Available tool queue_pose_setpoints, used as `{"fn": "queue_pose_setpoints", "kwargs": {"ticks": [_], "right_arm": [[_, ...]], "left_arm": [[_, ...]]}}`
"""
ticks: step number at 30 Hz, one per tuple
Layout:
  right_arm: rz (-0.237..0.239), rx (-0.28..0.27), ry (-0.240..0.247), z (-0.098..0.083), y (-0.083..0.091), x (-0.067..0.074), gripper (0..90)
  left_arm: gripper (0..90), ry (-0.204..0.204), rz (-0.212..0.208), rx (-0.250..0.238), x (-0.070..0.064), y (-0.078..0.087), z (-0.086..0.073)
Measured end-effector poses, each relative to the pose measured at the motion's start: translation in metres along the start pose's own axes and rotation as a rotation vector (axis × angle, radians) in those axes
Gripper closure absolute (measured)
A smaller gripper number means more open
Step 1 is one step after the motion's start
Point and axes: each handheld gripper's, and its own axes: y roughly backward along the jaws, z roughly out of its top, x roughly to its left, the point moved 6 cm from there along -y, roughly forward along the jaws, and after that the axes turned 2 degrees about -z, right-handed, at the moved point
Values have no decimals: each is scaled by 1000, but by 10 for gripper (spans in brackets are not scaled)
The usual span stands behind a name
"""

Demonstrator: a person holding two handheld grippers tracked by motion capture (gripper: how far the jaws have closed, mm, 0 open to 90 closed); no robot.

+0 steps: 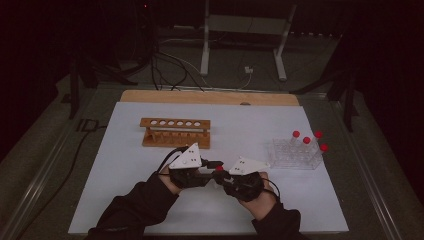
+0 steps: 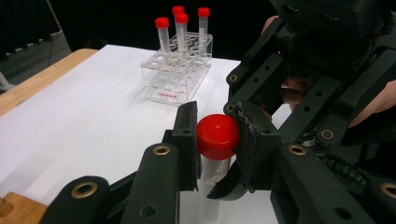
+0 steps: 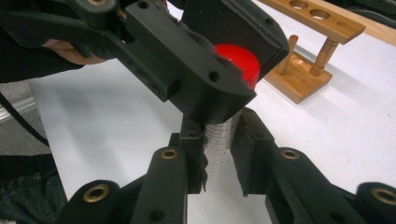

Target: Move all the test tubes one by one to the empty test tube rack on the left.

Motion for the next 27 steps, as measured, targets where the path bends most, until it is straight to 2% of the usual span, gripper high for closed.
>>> {"fn": "queue_pose_setpoints", "kwargs": {"ticks": [1,4,10,18,24,27], "right_arm": [[2,-3,-3,0,0,0,733],[-7,-10,-9,1,2,-2,633],[-54,-32,-11,1,7,-8,480],[-94,-65,-45,0,12,-17,191],[-96,-65,-84,0,13,-21,27],[-97,-66,-87,-1,13,-23,0]], "left_arm": [[718,-3,6,4,1,1,1],[718,7,20,3,6,3,2],[718,19,81,-11,20,14,3],[718,34,172,-35,46,31,13],[718,42,224,-48,64,39,23],[718,42,247,-53,72,40,27]]}}
